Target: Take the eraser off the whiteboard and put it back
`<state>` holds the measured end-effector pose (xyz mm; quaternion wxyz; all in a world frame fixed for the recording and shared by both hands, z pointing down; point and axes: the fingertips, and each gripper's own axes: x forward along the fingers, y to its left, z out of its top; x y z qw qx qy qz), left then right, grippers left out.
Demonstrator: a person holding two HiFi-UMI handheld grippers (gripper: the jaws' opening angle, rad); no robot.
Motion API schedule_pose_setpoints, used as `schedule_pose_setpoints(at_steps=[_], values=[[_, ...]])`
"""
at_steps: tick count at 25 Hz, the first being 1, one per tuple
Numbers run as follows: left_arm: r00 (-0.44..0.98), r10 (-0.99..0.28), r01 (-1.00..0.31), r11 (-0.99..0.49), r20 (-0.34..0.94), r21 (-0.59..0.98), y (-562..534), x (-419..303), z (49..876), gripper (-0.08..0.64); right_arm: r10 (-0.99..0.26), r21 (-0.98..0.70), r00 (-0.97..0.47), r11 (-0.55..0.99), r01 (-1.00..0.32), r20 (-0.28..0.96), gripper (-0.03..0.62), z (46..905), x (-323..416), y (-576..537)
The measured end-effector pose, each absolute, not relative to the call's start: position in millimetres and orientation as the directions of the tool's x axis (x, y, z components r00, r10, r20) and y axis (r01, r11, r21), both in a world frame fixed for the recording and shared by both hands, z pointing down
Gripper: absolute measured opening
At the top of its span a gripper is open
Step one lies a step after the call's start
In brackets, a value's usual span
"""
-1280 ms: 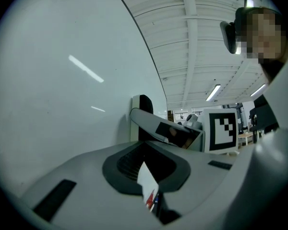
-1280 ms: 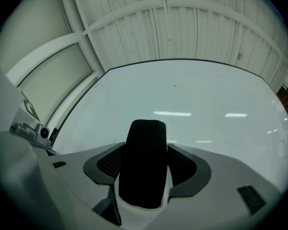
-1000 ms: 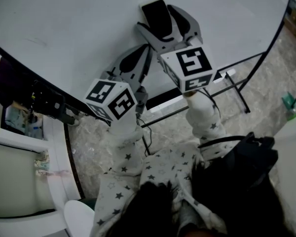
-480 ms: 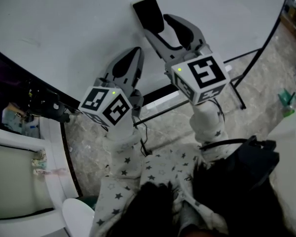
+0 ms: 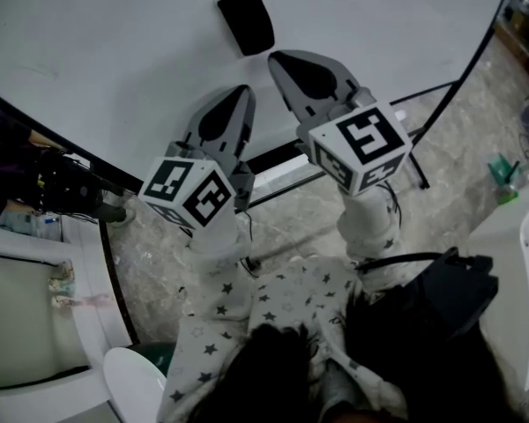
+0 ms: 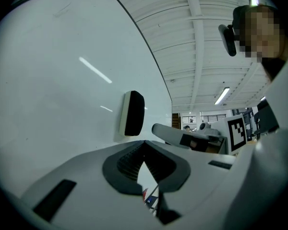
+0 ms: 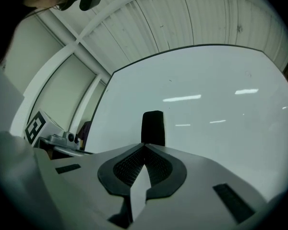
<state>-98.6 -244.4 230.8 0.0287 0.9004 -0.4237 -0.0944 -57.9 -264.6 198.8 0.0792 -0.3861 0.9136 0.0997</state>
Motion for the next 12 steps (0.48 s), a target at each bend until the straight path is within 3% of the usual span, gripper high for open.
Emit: schedule_pose_setpoints(at_steps=[12], values=[[0.599, -0.791, -0.773, -0.611, -0.122, 0.170, -242, -112, 243, 0.002, -0.603, 0.066, -0.785, 0.785, -0.616, -0.141, 0.008, 231, -84, -259]])
